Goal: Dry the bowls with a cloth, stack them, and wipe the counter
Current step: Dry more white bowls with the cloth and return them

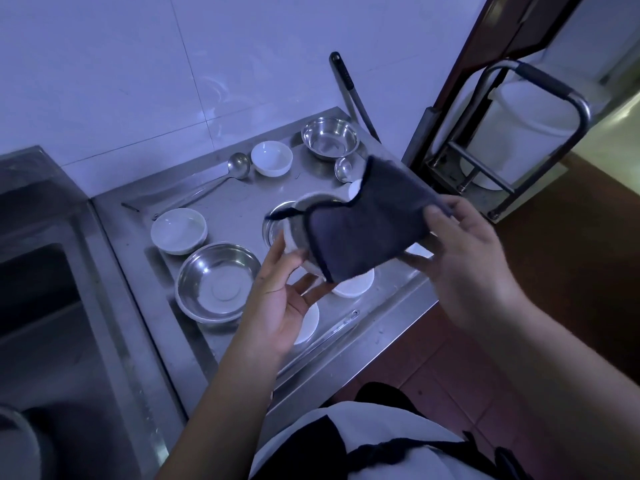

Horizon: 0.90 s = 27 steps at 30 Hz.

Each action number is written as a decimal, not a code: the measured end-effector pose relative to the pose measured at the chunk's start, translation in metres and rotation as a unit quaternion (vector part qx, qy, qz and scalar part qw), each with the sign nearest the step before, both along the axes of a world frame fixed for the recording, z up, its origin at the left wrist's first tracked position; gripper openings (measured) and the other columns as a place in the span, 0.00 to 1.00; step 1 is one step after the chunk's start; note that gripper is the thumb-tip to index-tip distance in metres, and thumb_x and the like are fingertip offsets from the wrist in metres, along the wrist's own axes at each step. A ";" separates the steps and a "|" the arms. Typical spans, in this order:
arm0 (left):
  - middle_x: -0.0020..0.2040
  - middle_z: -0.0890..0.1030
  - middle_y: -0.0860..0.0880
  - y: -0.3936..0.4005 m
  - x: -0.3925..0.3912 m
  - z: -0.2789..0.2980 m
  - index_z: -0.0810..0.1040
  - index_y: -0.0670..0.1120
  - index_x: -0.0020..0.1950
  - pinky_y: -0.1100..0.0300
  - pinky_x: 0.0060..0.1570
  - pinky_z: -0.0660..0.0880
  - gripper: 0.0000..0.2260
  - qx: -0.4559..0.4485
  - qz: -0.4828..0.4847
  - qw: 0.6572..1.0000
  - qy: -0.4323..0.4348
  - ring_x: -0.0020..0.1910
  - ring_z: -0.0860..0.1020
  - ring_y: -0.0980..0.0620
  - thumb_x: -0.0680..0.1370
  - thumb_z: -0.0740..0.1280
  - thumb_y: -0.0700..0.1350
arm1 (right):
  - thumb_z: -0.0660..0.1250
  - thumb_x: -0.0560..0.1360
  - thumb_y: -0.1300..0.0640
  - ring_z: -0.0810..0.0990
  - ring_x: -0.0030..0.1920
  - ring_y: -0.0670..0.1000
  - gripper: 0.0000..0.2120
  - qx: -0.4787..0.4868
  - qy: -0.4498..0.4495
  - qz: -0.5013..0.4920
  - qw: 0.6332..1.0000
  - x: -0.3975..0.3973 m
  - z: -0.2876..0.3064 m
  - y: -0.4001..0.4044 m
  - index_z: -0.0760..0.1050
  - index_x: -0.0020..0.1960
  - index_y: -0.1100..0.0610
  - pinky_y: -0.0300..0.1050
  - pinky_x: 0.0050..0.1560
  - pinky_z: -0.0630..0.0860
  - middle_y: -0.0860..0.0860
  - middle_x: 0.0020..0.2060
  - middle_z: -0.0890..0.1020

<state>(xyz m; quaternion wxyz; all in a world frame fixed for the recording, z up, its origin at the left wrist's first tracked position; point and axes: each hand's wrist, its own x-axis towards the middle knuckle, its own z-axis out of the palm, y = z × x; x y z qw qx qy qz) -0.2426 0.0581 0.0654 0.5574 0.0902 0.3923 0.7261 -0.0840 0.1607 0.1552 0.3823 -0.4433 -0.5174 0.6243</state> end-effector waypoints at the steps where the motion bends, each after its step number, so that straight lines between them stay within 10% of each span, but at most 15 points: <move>1: 0.54 0.83 0.47 -0.001 -0.003 -0.003 0.77 0.50 0.70 0.44 0.57 0.81 0.20 -0.011 0.012 1.000 -0.002 0.53 0.82 0.44 0.79 0.65 0.38 | 0.59 0.84 0.61 0.80 0.47 0.54 0.05 -0.035 0.031 -0.006 0.999 0.005 0.003 0.006 0.72 0.50 0.56 0.63 0.55 0.81 0.54 0.45 0.77; 5: 0.53 0.84 0.49 -0.008 -0.008 -0.016 0.76 0.51 0.71 0.43 0.56 0.81 0.22 -0.040 0.045 0.998 0.005 0.53 0.84 0.44 0.78 0.67 0.37 | 0.58 0.85 0.59 0.82 0.38 0.50 0.07 -0.061 0.025 -0.046 0.997 0.031 0.006 0.025 0.72 0.49 0.53 0.54 0.39 0.83 0.51 0.43 0.79; 15: 0.60 0.81 0.45 -0.001 0.014 -0.006 0.76 0.52 0.71 0.40 0.57 0.80 0.26 -0.018 0.001 1.000 0.018 0.56 0.82 0.42 0.73 0.68 0.40 | 0.68 0.78 0.57 0.78 0.48 0.42 0.09 0.240 -0.120 0.068 0.961 0.018 -0.028 0.007 0.77 0.51 0.42 0.46 0.52 0.77 0.40 0.47 0.80; 19: 0.56 0.82 0.42 -0.001 0.026 0.002 0.77 0.52 0.69 0.46 0.50 0.81 0.23 0.016 0.006 0.998 0.061 0.55 0.82 0.42 0.74 0.66 0.39 | 0.69 0.77 0.49 0.67 0.73 0.41 0.08 0.154 -0.134 0.132 0.970 0.007 -0.048 -0.014 0.86 0.50 0.51 0.47 0.69 0.70 0.43 0.68 0.72; 23: 0.59 0.82 0.44 -0.003 0.022 0.004 0.75 0.51 0.71 0.46 0.50 0.81 0.26 0.026 -0.009 0.998 0.059 0.59 0.81 0.40 0.73 0.66 0.39 | 0.74 0.74 0.64 0.83 0.43 0.48 0.06 0.052 -0.023 -0.005 0.998 0.009 -0.037 0.000 0.79 0.48 0.57 0.45 0.41 0.81 0.51 0.48 0.83; 27: 0.57 0.81 0.45 0.000 0.020 0.005 0.75 0.53 0.72 0.45 0.50 0.81 0.31 0.047 -0.046 0.992 0.107 0.59 0.81 0.41 0.68 0.71 0.42 | 0.76 0.70 0.64 0.84 0.44 0.53 0.20 -0.062 -0.015 0.022 0.998 0.019 -0.031 0.012 0.75 0.58 0.66 0.56 0.48 0.82 0.56 0.49 0.84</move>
